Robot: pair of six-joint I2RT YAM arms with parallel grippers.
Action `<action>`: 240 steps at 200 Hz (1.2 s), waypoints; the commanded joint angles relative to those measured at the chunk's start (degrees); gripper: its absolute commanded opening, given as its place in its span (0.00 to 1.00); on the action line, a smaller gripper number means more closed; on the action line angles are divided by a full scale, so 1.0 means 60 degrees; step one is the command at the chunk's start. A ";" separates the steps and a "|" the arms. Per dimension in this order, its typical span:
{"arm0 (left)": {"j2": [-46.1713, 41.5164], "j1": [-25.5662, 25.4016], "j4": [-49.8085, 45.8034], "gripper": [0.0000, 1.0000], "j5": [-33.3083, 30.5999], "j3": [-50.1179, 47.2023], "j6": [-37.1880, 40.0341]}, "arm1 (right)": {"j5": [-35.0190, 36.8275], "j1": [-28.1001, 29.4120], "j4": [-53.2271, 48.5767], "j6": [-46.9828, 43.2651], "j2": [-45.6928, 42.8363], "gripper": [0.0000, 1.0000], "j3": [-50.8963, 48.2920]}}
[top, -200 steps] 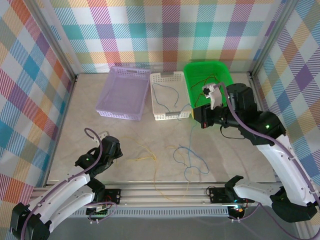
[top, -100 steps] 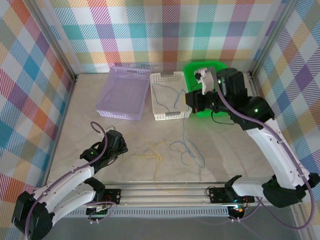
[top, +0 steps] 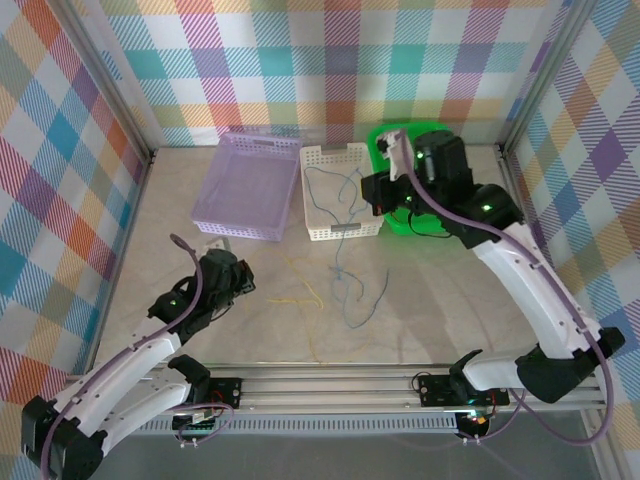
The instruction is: Untangle the cables
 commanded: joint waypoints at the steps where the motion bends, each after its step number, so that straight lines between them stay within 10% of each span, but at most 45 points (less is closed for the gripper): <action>1: -0.0272 0.0102 -0.0866 0.00 -0.0588 0.0926 0.0398 | -0.0147 -0.0265 0.0753 0.0155 -0.0196 0.00 -0.0962; 165: 0.2393 0.0233 -0.2816 0.00 -0.1595 0.7523 0.2934 | -0.0270 -0.0510 0.2865 0.1300 -0.1699 0.00 -0.5962; 240: 0.5317 0.2273 -0.2804 0.00 -0.0755 1.0341 0.3476 | -0.0467 -0.0510 0.2469 0.1461 -0.3649 0.00 -0.6856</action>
